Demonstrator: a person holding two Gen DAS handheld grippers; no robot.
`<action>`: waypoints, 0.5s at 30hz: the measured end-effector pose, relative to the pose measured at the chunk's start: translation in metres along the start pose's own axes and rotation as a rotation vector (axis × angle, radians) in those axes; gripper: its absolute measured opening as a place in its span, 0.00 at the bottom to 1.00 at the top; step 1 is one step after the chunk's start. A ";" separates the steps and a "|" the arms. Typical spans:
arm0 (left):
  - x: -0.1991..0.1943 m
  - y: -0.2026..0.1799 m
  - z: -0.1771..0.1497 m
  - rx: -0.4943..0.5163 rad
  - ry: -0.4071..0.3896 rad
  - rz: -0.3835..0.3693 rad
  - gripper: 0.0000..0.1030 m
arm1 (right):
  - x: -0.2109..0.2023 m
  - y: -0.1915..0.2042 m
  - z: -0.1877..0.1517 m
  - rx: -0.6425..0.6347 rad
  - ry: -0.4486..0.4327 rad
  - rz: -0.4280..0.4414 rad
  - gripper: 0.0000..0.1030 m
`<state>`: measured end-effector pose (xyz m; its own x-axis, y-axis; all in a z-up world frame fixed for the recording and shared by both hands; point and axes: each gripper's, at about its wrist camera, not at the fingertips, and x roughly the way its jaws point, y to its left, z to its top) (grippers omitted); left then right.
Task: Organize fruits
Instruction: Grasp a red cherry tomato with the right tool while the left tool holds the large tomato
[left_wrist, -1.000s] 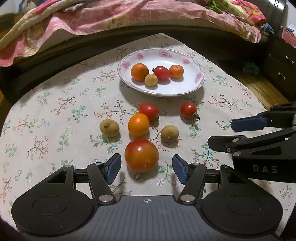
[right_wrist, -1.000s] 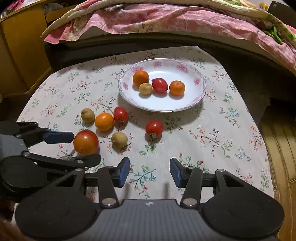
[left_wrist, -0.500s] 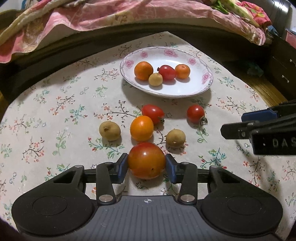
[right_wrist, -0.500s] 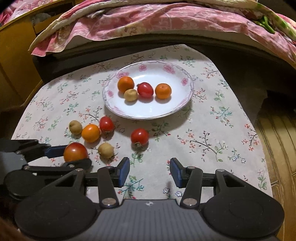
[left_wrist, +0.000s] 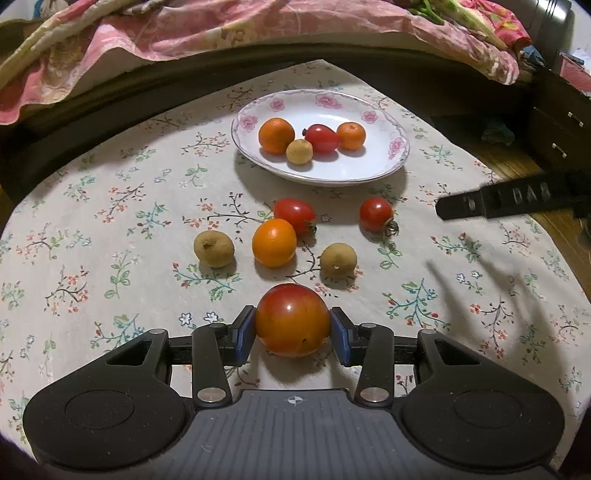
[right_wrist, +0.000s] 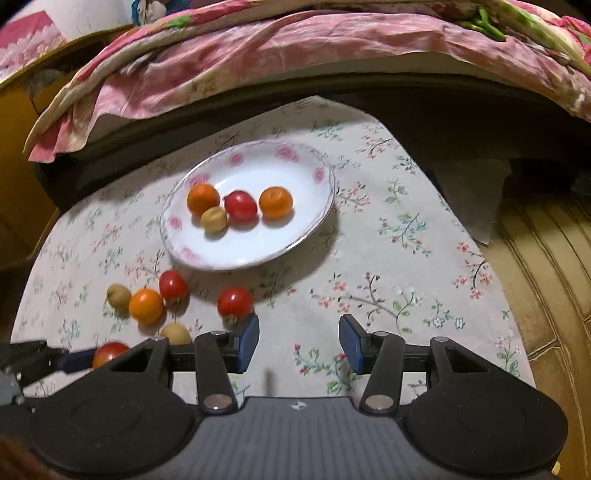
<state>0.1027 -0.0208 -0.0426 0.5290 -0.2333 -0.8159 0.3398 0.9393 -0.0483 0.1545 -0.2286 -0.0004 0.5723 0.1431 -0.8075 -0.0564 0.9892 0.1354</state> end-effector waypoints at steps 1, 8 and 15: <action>-0.001 0.000 0.000 0.000 0.000 -0.006 0.49 | 0.002 0.001 0.001 -0.002 -0.001 0.008 0.49; 0.001 0.000 -0.003 0.001 0.016 -0.024 0.49 | 0.024 0.026 0.005 -0.072 0.014 0.047 0.49; 0.000 0.003 -0.005 -0.004 0.015 -0.038 0.50 | 0.053 0.041 0.010 -0.121 0.036 0.045 0.49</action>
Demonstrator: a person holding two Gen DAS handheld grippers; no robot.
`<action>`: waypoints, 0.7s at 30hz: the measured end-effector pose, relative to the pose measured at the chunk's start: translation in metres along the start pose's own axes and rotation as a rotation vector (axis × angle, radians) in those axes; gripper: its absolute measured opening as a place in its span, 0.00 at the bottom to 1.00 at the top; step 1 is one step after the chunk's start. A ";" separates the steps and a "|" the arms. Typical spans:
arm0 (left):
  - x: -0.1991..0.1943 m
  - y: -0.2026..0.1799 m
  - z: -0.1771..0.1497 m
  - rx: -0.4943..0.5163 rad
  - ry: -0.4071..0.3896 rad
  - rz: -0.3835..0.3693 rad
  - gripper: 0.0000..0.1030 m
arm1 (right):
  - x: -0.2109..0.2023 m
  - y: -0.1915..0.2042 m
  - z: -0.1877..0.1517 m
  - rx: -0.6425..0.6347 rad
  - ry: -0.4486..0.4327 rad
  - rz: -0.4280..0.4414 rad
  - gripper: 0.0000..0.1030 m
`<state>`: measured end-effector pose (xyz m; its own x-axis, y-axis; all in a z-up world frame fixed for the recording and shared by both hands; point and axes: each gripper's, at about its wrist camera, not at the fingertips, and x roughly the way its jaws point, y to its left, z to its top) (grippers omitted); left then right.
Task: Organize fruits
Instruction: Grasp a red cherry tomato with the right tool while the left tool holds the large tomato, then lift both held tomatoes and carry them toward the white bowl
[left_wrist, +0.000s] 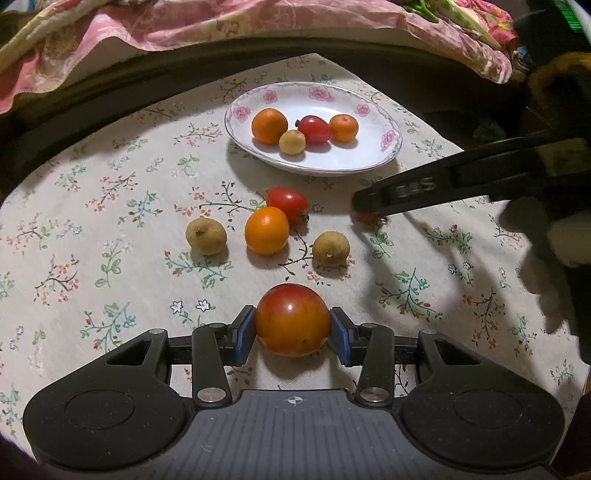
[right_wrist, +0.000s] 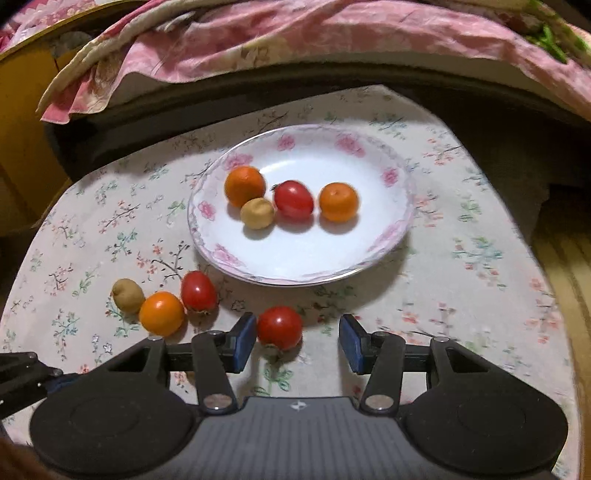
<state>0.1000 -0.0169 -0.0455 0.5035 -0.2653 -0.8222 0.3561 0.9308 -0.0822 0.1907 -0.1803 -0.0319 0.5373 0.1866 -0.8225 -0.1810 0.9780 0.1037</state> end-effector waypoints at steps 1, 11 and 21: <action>0.000 0.000 -0.001 0.003 -0.001 -0.002 0.51 | 0.004 0.001 0.001 -0.001 0.013 -0.005 0.49; 0.001 -0.003 -0.001 0.023 -0.005 -0.008 0.50 | 0.002 0.011 -0.006 -0.076 0.019 -0.021 0.31; -0.003 -0.006 -0.004 0.039 0.003 -0.015 0.49 | -0.022 0.013 -0.032 -0.135 0.037 0.006 0.31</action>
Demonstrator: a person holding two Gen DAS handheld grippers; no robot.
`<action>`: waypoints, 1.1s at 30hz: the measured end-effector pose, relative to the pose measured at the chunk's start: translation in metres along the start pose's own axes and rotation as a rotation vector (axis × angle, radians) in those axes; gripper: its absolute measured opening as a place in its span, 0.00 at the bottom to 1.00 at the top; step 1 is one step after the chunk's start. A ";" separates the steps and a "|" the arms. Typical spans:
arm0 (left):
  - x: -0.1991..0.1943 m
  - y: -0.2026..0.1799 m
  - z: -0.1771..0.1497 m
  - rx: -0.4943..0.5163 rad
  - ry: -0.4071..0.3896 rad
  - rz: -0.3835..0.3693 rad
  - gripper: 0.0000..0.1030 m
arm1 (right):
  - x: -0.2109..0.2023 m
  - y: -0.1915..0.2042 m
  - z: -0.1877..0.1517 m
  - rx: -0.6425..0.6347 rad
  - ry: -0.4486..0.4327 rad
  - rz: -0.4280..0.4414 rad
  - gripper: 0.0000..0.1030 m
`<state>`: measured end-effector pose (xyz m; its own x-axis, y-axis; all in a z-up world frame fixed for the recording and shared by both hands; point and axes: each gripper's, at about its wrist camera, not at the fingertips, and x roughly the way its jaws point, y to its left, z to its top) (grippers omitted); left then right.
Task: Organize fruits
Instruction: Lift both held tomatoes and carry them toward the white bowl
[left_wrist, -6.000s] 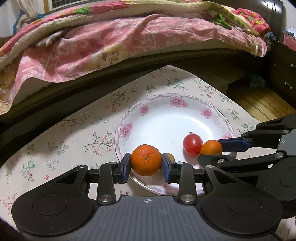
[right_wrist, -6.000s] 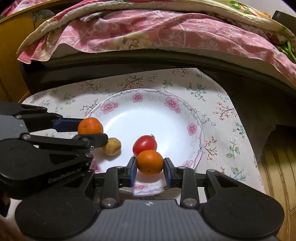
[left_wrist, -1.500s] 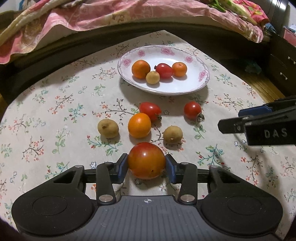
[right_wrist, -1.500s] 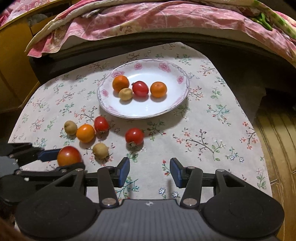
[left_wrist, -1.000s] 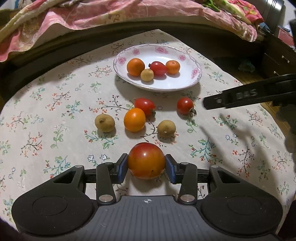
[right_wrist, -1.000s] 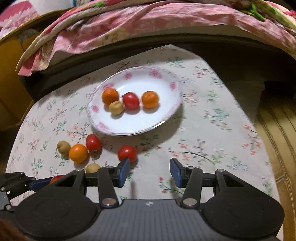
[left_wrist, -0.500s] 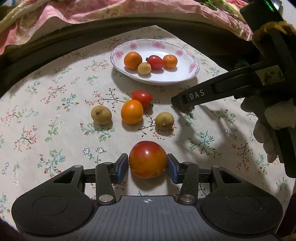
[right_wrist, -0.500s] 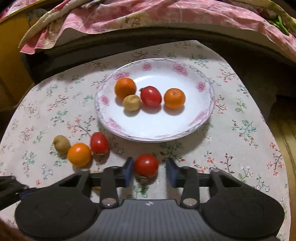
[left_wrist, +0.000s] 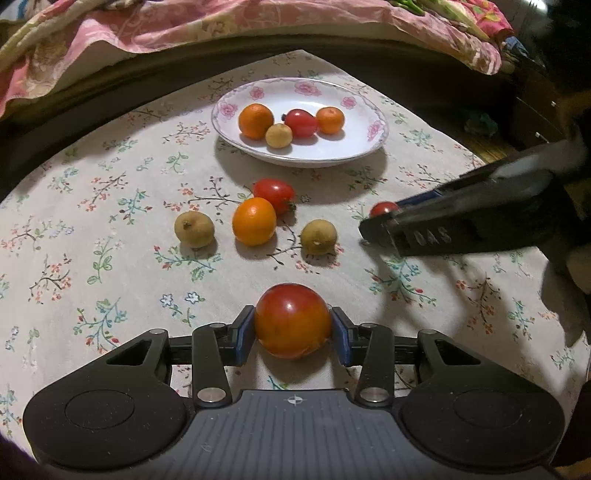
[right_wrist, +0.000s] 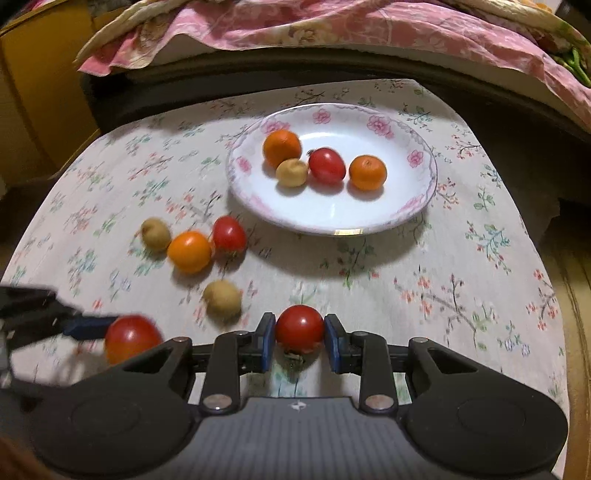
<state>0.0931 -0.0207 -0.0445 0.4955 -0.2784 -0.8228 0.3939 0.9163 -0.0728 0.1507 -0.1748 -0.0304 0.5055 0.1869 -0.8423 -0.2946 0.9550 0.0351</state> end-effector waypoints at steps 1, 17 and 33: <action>-0.002 -0.001 -0.001 0.007 0.001 -0.001 0.49 | -0.004 0.000 -0.005 -0.003 0.002 0.005 0.31; -0.014 -0.024 -0.030 0.090 0.033 -0.012 0.50 | -0.036 0.015 -0.065 -0.005 0.065 -0.008 0.31; -0.011 -0.028 -0.033 0.114 0.016 0.021 0.54 | -0.033 0.016 -0.067 -0.014 0.049 -0.005 0.31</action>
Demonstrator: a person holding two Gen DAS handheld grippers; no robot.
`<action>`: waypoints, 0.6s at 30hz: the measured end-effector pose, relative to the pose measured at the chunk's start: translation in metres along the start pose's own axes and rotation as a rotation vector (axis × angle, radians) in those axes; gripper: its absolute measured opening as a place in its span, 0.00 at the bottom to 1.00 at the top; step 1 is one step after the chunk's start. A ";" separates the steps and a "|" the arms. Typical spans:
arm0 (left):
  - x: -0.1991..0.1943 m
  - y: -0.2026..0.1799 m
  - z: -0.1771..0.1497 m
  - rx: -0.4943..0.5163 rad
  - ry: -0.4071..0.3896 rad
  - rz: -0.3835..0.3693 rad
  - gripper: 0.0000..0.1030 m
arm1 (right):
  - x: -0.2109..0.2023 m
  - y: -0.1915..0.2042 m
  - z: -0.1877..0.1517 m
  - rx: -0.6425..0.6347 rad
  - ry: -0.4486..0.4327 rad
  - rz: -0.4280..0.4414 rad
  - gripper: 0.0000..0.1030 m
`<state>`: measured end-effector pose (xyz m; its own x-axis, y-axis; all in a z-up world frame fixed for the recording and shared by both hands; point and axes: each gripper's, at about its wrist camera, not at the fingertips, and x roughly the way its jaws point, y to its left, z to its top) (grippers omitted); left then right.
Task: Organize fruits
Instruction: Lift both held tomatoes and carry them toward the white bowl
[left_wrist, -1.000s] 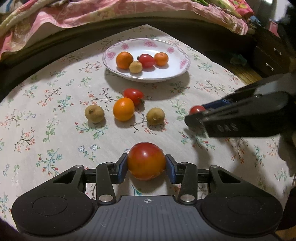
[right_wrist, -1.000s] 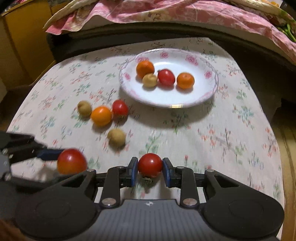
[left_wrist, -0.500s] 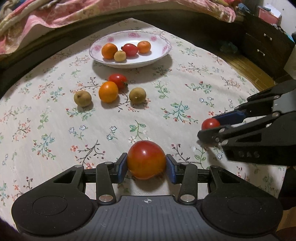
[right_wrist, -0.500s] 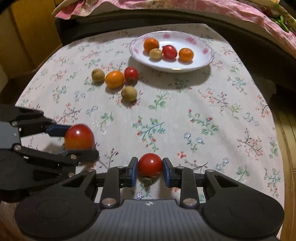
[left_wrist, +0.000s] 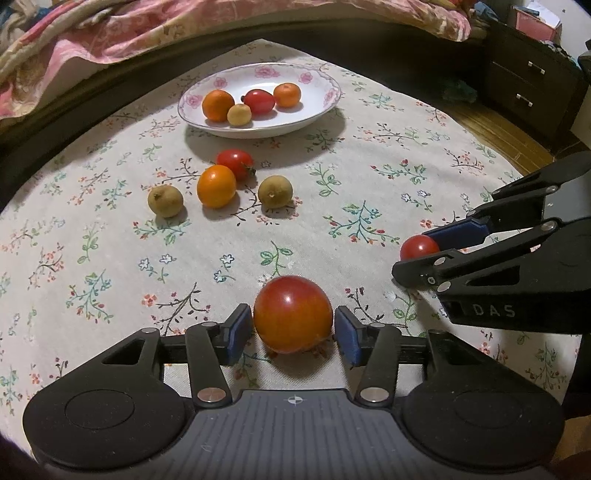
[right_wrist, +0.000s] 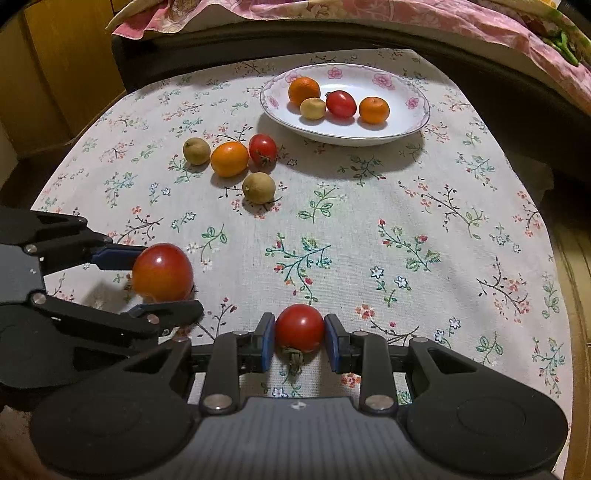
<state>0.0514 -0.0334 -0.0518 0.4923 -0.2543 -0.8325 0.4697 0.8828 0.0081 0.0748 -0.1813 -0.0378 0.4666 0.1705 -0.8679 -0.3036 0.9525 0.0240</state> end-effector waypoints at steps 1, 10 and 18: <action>0.000 -0.001 0.000 0.002 0.001 0.000 0.52 | 0.000 0.001 0.000 -0.007 0.001 -0.003 0.31; 0.001 -0.005 0.005 0.012 0.000 0.025 0.49 | 0.001 0.000 0.001 -0.012 0.006 0.008 0.31; 0.003 -0.005 0.008 0.016 -0.006 0.026 0.48 | 0.001 -0.002 0.003 0.000 -0.001 0.005 0.31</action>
<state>0.0561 -0.0411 -0.0497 0.5086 -0.2337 -0.8287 0.4687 0.8825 0.0387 0.0787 -0.1817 -0.0375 0.4657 0.1753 -0.8674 -0.3056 0.9517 0.0283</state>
